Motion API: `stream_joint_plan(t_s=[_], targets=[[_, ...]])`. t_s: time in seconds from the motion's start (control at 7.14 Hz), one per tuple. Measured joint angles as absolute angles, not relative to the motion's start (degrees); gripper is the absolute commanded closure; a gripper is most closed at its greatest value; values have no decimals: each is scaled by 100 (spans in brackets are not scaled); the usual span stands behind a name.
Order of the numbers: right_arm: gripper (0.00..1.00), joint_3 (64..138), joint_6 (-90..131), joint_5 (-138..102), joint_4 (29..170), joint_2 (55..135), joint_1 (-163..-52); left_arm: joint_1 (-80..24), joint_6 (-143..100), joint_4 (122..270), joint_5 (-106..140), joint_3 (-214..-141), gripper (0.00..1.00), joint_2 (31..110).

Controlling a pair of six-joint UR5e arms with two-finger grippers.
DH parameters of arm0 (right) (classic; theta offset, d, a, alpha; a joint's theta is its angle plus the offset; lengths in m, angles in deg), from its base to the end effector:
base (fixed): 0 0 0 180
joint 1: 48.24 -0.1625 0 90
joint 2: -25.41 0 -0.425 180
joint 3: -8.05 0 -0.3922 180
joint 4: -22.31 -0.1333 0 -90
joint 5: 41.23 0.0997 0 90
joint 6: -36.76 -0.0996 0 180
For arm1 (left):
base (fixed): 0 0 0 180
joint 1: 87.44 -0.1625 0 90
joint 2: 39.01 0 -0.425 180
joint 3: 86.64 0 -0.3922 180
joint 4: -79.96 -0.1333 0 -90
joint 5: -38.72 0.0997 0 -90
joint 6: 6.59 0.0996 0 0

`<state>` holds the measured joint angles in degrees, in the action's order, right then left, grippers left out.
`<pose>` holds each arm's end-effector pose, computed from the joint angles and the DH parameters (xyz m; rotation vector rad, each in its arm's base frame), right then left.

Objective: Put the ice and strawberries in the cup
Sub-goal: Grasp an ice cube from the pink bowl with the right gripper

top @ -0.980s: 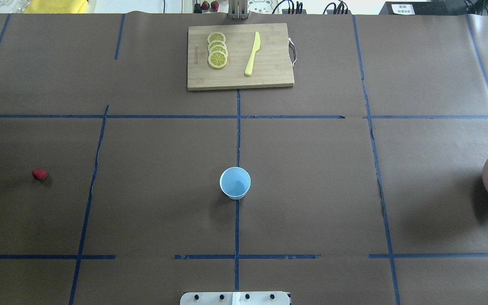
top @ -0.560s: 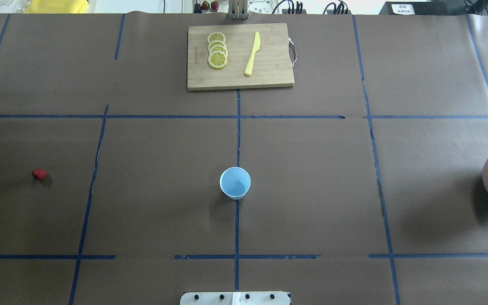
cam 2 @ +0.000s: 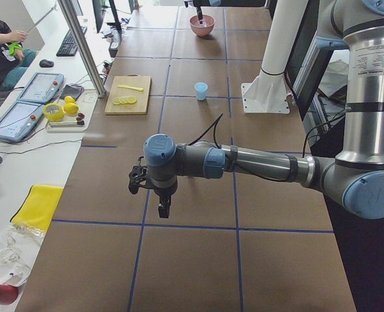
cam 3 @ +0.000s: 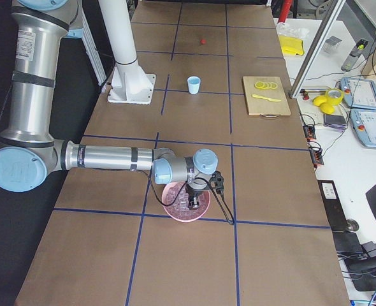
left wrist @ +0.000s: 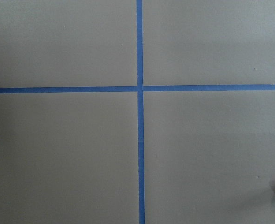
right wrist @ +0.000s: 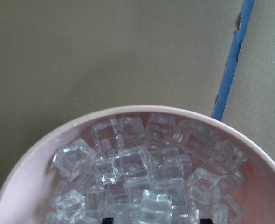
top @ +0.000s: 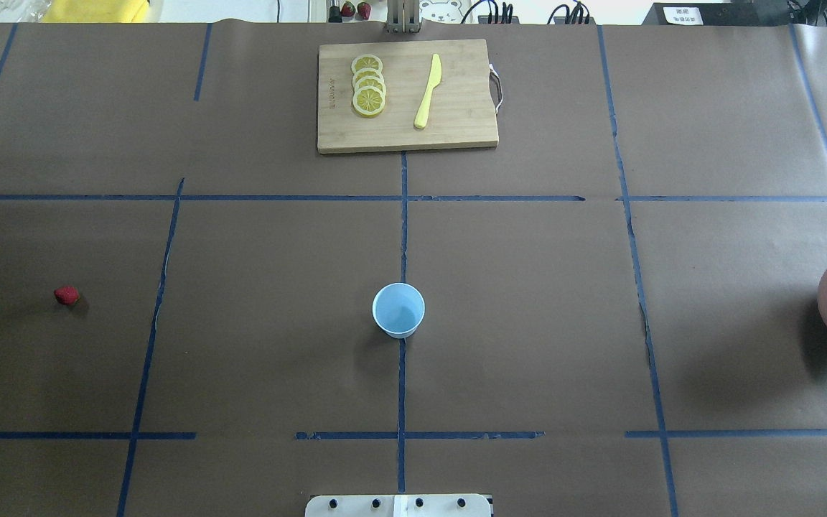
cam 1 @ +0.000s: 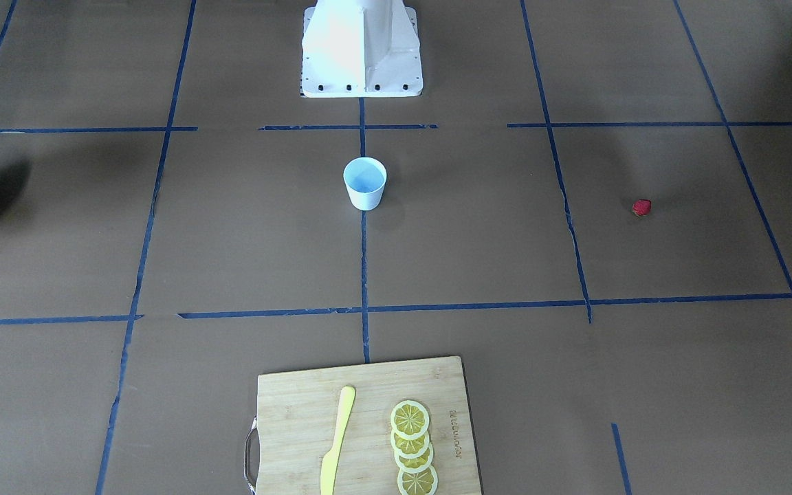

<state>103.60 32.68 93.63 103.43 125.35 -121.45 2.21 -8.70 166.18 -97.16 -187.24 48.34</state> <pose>-0.0617 -0.4228 0.6737 -0.0688 -0.7851 -0.2409 -0.0589 -0.4736 0.5947 0.0516 0.8017 0.0001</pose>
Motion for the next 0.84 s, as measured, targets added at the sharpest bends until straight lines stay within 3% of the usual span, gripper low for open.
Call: stream_joint_plan(t_s=[0.84], targets=[[35, 10340, 3277, 9316, 10335, 12493, -12140, 221, -875, 16609, -9716, -18760, 0, 4830]])
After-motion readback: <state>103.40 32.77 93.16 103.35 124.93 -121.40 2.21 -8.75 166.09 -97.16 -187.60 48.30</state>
